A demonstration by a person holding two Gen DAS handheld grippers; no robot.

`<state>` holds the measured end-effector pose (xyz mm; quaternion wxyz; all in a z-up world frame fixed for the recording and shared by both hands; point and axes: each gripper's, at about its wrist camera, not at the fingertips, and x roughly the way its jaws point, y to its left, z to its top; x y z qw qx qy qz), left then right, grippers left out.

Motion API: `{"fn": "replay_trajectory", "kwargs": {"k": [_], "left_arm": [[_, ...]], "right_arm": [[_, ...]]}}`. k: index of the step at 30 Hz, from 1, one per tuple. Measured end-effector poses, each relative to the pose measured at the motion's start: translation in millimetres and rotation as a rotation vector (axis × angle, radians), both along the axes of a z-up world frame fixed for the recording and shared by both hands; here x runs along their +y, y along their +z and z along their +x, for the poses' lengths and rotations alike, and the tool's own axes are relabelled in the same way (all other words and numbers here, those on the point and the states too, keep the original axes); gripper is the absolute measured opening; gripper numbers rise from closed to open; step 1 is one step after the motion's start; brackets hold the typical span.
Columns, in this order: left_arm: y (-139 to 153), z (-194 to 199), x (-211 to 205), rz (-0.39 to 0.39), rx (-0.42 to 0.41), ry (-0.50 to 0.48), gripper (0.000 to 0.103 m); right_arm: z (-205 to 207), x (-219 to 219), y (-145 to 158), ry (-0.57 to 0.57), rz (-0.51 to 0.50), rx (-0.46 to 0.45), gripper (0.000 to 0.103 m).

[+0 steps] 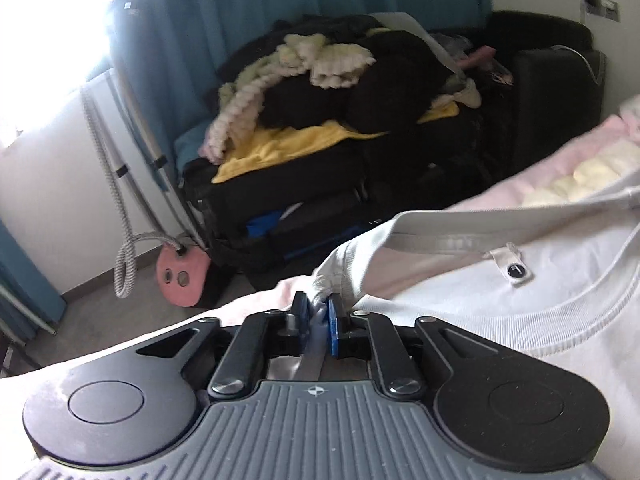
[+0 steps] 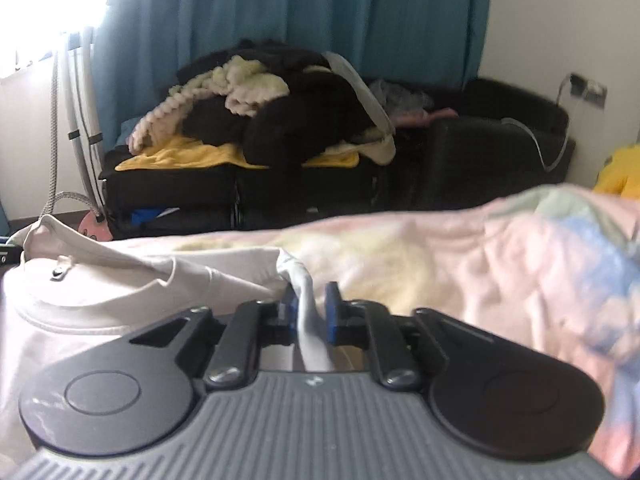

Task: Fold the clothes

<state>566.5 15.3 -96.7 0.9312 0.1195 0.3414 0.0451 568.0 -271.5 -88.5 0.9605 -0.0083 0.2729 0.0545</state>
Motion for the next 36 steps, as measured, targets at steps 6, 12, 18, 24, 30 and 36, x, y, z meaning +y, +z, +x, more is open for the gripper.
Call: {"fn": "replay_trajectory", "kwargs": {"k": [6,12,18,24,30,36], "left_arm": [[42.7,-40.4,2.7,-0.082,-0.086,-0.085,0.094],[109.7,-122.0,10.7,-0.173,-0.127,-0.111,0.094],[141.2,-248.7,28.4,-0.231,-0.114,-0.12,0.094],[143.5,-371.4,57.1,-0.294,-0.069,-0.084,0.094],[118.7,-462.9,70.0,-0.283,0.014,-0.132,0.092],[109.2,-508.3,84.1,-0.196,0.143,-0.359,0.091]], "right_arm": [[-16.5,-6.8,26.2,-0.042,0.06,0.026,0.073],[-87.0,-21.4,86.5,-0.044,0.162,-0.008,0.073],[-227.4,-35.8,140.1,-0.031,0.26,-0.095,0.073],[-369.3,-44.7,150.9,0.006,0.353,-0.12,0.073],[-464.0,-35.0,120.4,0.031,0.424,-0.047,0.073],[-515.0,-17.3,57.3,0.066,0.447,0.063,0.073]]}}
